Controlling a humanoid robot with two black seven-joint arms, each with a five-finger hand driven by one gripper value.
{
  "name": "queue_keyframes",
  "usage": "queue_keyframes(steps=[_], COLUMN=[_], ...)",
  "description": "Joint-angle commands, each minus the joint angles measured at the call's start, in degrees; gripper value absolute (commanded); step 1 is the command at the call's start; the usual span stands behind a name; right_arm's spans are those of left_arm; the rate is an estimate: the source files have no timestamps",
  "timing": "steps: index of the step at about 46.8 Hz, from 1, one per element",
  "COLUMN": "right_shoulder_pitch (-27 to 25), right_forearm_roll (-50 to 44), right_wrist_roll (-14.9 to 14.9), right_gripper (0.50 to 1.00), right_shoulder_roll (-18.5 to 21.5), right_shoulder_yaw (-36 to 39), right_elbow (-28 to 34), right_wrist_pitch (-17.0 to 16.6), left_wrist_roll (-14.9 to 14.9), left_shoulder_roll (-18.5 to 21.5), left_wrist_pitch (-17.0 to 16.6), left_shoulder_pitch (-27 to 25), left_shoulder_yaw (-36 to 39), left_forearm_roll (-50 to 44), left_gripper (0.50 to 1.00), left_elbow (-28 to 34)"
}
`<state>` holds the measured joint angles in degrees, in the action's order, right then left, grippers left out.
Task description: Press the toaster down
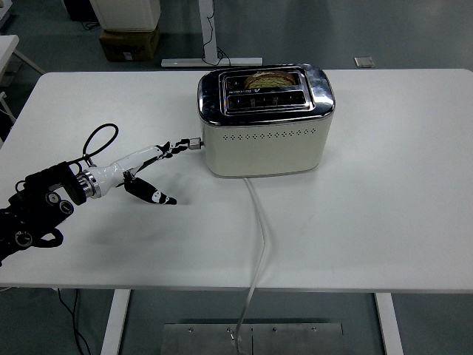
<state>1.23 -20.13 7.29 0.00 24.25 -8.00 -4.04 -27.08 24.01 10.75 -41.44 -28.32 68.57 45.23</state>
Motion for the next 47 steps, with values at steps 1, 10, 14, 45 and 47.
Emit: queue_keyframes(steps=[1, 10, 14, 45, 47], right_shoulder_pitch=[0.0, 0.0, 0.0, 0.0, 0.0], right_forearm_roll=[0.0, 0.0, 0.0, 0.0, 0.0], right_wrist_roll=[0.0, 0.0, 0.0, 0.0, 0.0], right_gripper=[0.998, 1.000, 1.000, 1.000, 1.000], right_shoulder_roll=[0.0, 0.0, 0.0, 0.0, 0.0], right_shoulder_yaw=[0.0, 0.0, 0.0, 0.0, 0.0], right_elbow=[0.0, 0.0, 0.0, 0.0, 0.0], right_wrist_pitch=[0.0, 0.0, 0.0, 0.0, 0.0], left_wrist_roll=[-0.1, -0.1, -0.1, -0.1, -0.1], left_shoulder_roll=[0.1, 0.2, 0.5, 3.0, 3.5], left_wrist_pitch=[0.0, 0.0, 0.0, 0.0, 0.0], left_shoulder_pitch=[0.1, 0.7, 1.0, -4.6, -4.8], left_shoulder_yaw=[0.0, 0.0, -0.1, -0.2, -0.2], left_forearm_roll=[0.0, -0.1, -0.6, -23.9, -25.8], left_gripper=[1.000, 1.000, 1.000, 1.000, 1.000], left_elbow=[-0.1, -0.1, -0.1, -0.5, -0.6])
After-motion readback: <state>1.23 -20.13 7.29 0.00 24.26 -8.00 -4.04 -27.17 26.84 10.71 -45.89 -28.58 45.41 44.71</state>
